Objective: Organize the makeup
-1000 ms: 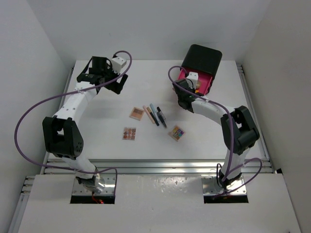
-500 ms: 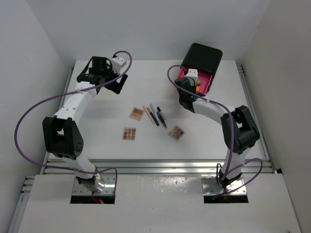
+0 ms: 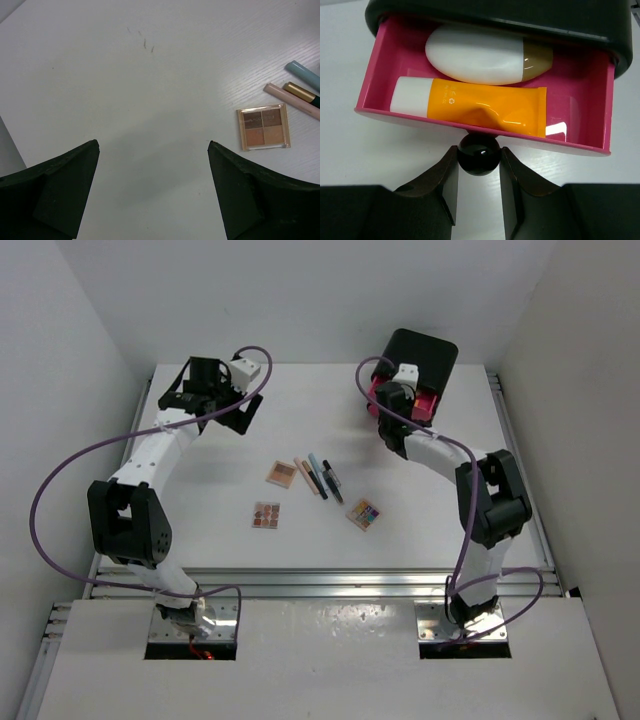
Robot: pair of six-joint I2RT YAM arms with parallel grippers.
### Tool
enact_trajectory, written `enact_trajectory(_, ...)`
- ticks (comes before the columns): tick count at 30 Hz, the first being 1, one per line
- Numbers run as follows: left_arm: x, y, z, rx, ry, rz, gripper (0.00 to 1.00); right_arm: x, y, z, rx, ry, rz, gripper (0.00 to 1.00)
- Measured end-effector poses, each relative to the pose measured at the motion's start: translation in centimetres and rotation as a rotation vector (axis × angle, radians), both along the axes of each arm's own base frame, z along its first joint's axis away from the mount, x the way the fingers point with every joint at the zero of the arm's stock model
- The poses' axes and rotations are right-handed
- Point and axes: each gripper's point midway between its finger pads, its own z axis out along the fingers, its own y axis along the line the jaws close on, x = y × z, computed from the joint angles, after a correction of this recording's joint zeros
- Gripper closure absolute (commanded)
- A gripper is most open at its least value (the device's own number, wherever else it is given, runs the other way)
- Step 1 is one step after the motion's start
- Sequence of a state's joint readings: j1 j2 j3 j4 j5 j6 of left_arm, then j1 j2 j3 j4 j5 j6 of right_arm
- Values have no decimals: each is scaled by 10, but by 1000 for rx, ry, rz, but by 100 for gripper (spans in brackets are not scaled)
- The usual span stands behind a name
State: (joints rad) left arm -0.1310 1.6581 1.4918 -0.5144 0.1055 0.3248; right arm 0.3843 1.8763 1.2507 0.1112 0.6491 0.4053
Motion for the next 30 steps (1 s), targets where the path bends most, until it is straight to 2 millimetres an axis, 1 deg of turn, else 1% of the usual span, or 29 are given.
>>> enact_trajectory(10, -6, 2, -13, 15, 31, -6, 4, 49, -19, 10, 8, -69, -31, 100)
enact_trajectory(12, -6, 2, -15, 17, 32, -7, 4, 54, -22, 10, 12, -76, -35, 100)
enact_trajectory(14, -7, 2, -16, 18, 36, -6, 4, 57, -24, 10, 13, -77, -35, 97)
enact_trajectory(15, -7, 2, -17, 19, 38, -6, 4, 57, -25, 10, 15, -77, -34, 97)
enact_trajectory(16, -7, 2, -17, 20, 39, -5, 4, 57, -25, 10, 16, -76, -33, 91)
enact_trajectory(18, -7, 3, -18, 20, 40, -5, 4, 57, -26, 9, 17, -76, -34, 85)
enact_trajectory(21, -7, 3, -18, 20, 39, -5, 4, 58, -26, 9, 19, -76, -32, 72)
enact_trajectory(22, -7, 3, -18, 20, 39, -5, 4, 58, -27, 9, 20, -76, -31, 72)
enact_trajectory(24, -7, 3, -18, 20, 39, -5, 4, 58, -27, 9, 23, -75, -30, 66)
enact_trajectory(25, -7, 3, -18, 20, 39, -5, 4, 58, -27, 8, 29, -74, -27, 55)
enact_trajectory(26, -7, 3, -18, 20, 40, -5, 4, 59, -27, 8, 40, -74, -24, 52)
enact_trajectory(27, -7, 3, -18, 20, 40, -5, 4, 59, -27, 6, 51, -69, -23, 49)
enact_trajectory(28, -7, 3, -18, 20, 40, -5, 4, 57, -26, 2, 67, -59, -20, 43)
enact_trajectory(30, -8, 3, -18, 21, 42, -5, 4, 49, -25, -11, 95, -24, -22, 39)
